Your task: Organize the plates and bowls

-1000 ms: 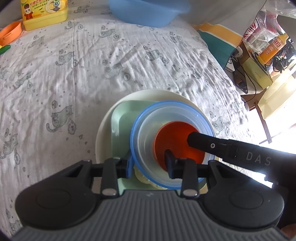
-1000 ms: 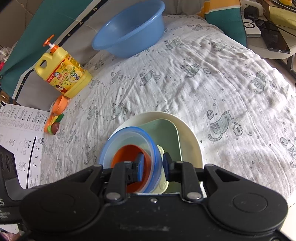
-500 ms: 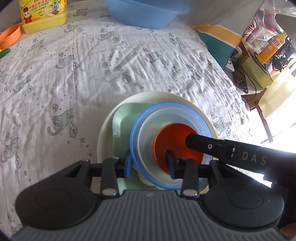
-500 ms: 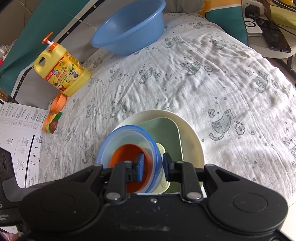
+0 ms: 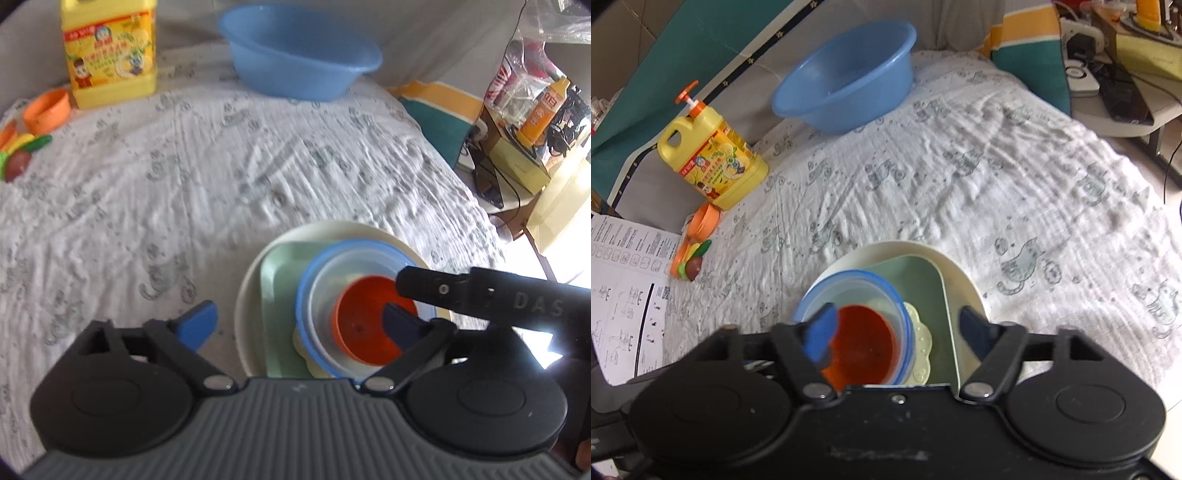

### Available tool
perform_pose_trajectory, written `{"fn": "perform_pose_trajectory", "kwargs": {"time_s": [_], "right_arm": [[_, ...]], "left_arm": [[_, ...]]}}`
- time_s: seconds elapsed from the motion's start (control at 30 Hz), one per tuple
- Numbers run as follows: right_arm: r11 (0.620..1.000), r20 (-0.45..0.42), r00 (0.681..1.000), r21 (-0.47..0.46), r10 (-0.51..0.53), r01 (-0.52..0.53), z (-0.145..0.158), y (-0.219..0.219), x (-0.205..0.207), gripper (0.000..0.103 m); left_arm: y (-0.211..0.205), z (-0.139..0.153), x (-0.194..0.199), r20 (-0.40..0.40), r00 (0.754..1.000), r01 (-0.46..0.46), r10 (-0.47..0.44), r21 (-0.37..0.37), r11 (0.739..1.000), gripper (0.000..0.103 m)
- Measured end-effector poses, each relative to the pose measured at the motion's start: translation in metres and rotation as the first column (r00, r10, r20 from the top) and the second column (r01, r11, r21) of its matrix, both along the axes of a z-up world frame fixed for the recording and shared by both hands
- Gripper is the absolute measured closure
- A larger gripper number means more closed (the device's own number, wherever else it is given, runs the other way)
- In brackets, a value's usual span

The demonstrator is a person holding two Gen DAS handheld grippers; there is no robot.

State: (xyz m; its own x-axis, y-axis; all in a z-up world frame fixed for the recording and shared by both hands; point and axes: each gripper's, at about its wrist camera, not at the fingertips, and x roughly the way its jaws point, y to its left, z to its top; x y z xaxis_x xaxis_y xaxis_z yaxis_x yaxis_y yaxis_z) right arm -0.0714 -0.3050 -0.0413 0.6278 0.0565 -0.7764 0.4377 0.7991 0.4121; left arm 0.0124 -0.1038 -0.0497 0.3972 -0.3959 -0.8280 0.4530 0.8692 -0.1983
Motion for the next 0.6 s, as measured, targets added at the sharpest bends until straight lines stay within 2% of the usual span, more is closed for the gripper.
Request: {"fn": "perform_pose_trajectory", "kwargs": {"time_s": [0.07,0.1,0.3,0.6], "right_arm": [[1.0,0.025,1.0,-0.007,-0.013,0.013,0.006,-0.001,-0.005,0.002],[1.0,0.038,0.999,-0.01,-0.02,0.02,0.009,-0.001,-0.007,0.0],[0.998,0.096,0.995,-0.052,-0.037,0.042,0.025,0.002,-0.022,0.0],[0.994,0.13,0.991,-0.102,-0.028,0.041,0.04,0.016,-0.047,0.0]], "left_arm": [[0.005,0.007,-0.001,0.034,0.999,-0.004,0.004,0.003,1.0,0.0],[0.007,0.01,-0.002,0.051,0.999,-0.006,0.006,0.011,1.0,0.0],[0.027,0.025,-0.009,0.13,0.991,-0.031,0.029,0.014,0.999,0.0],[0.061,0.043,-0.024,0.18,0.982,-0.06,0.062,-0.013,0.998,0.0]]}}
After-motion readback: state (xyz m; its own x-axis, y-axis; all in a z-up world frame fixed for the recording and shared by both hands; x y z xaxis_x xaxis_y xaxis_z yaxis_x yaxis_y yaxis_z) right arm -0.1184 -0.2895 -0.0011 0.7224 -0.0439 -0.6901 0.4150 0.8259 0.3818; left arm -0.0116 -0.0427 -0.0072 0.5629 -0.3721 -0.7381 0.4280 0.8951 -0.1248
